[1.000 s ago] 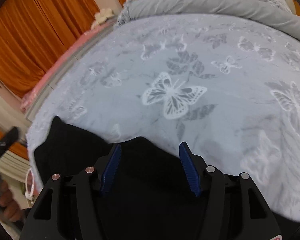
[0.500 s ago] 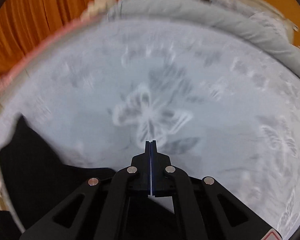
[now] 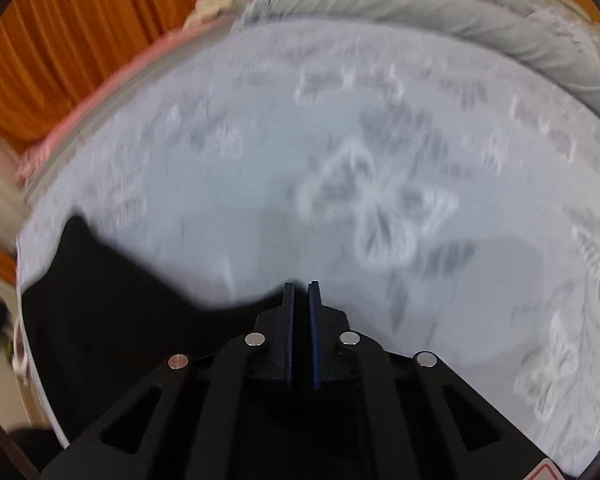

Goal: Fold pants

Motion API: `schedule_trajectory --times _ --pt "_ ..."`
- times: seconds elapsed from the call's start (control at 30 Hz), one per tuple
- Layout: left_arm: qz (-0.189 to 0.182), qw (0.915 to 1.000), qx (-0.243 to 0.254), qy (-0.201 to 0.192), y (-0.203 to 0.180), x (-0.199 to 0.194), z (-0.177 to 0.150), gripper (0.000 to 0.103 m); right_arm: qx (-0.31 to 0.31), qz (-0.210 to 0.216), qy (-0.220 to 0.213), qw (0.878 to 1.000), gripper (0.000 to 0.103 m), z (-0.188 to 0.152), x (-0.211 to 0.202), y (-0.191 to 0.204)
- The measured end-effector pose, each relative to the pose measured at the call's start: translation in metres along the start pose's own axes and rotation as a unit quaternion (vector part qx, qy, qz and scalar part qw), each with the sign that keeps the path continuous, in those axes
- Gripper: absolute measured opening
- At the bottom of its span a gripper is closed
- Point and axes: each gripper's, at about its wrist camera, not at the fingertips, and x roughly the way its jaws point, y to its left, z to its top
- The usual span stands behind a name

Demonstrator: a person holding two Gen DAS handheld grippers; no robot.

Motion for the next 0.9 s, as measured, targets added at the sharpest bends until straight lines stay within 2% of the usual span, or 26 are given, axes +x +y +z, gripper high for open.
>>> schedule_trajectory --times 0.07,0.1,0.13,0.2,0.23,0.27,0.33,0.47,0.53,0.6,0.7,0.73,0.8,0.87,0.9 --pt "0.009 0.9999 0.011 -0.001 -0.007 0.005 0.001 0.093 -0.02 -0.061 0.036 0.997 0.0 0.002 0.029 -0.003" --pt "0.011 0.9997 0.02 0.003 -0.011 0.008 0.002 0.093 -0.017 -0.054 0.038 0.998 0.0 -0.001 0.032 -0.006" --pt "0.01 0.9996 0.024 0.006 -0.013 0.01 0.002 0.093 -0.009 -0.052 0.022 0.998 0.0 -0.001 0.02 -0.009" --pt "0.002 0.9996 0.025 0.01 -0.014 0.01 0.002 0.093 0.007 -0.034 -0.018 0.999 0.005 -0.005 -0.026 -0.017" --pt "0.0 0.9997 0.025 0.007 -0.014 0.008 0.002 0.093 -0.001 -0.03 -0.031 0.999 0.015 -0.01 -0.049 -0.021" --pt "0.002 0.9997 0.026 0.003 -0.014 0.007 0.002 0.093 -0.016 -0.042 -0.042 0.998 0.033 -0.018 -0.074 -0.027" --pt "0.005 0.9995 0.03 -0.003 -0.015 0.004 0.001 0.093 -0.025 -0.087 -0.054 0.994 0.052 -0.036 -0.112 -0.047" --pt "-0.008 0.999 0.043 0.009 -0.027 0.005 -0.005 0.094 0.038 -0.153 -0.07 0.985 0.052 -0.094 -0.18 -0.125" --pt "-0.015 0.9983 0.052 0.019 -0.037 0.007 -0.009 0.094 0.1 -0.236 -0.066 0.964 0.052 -0.138 -0.217 -0.19" --pt "-0.026 0.9976 0.057 0.028 -0.047 0.008 -0.013 0.094 0.164 -0.285 -0.063 0.942 0.052 -0.174 -0.25 -0.24" --pt "-0.044 0.9965 0.064 0.031 -0.063 0.004 -0.019 0.094 0.261 -0.358 -0.062 0.895 0.053 -0.243 -0.305 -0.314" --pt "-0.045 0.9963 0.068 0.029 -0.069 0.003 -0.021 0.094 0.292 -0.368 -0.064 0.881 0.053 -0.268 -0.321 -0.333" --pt "-0.045 0.9953 0.082 0.022 -0.083 0.0 -0.025 0.094 0.363 -0.355 -0.066 0.859 0.055 -0.32 -0.346 -0.373" --pt "-0.055 0.9937 0.095 0.024 -0.096 0.0 -0.029 0.095 0.423 -0.312 -0.081 0.846 0.056 -0.36 -0.36 -0.402" --pt "-0.066 0.9924 0.101 0.028 -0.104 0.0 -0.033 0.095 0.444 -0.283 -0.089 0.845 0.056 -0.374 -0.362 -0.412"
